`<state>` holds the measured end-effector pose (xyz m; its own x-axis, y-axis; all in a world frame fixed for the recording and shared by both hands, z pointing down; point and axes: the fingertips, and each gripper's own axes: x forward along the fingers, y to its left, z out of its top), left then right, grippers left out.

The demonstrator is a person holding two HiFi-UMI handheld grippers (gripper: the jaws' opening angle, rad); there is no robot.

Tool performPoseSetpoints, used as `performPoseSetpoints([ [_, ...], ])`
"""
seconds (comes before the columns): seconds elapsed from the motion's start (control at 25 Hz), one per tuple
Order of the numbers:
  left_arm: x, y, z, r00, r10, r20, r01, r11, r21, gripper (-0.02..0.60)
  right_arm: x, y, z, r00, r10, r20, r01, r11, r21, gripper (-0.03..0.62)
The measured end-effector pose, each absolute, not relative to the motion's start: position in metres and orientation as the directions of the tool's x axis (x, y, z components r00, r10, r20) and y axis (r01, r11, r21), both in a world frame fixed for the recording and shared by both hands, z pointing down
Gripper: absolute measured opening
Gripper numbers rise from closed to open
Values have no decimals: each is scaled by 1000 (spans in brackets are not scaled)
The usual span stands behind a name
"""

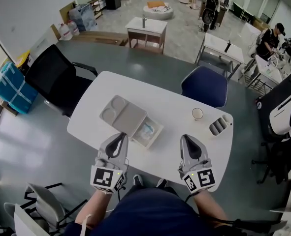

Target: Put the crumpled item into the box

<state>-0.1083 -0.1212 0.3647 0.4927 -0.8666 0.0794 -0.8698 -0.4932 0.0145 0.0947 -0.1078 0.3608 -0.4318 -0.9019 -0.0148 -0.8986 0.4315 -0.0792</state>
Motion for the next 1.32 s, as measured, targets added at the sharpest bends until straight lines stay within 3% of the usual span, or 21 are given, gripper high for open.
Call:
performPoseSetpoints([
  [1.32,-114,-122,367,468,-879,96,-883,-469,10,15,96,-109,357,-443,-896,-24,-893,443,-78,2],
])
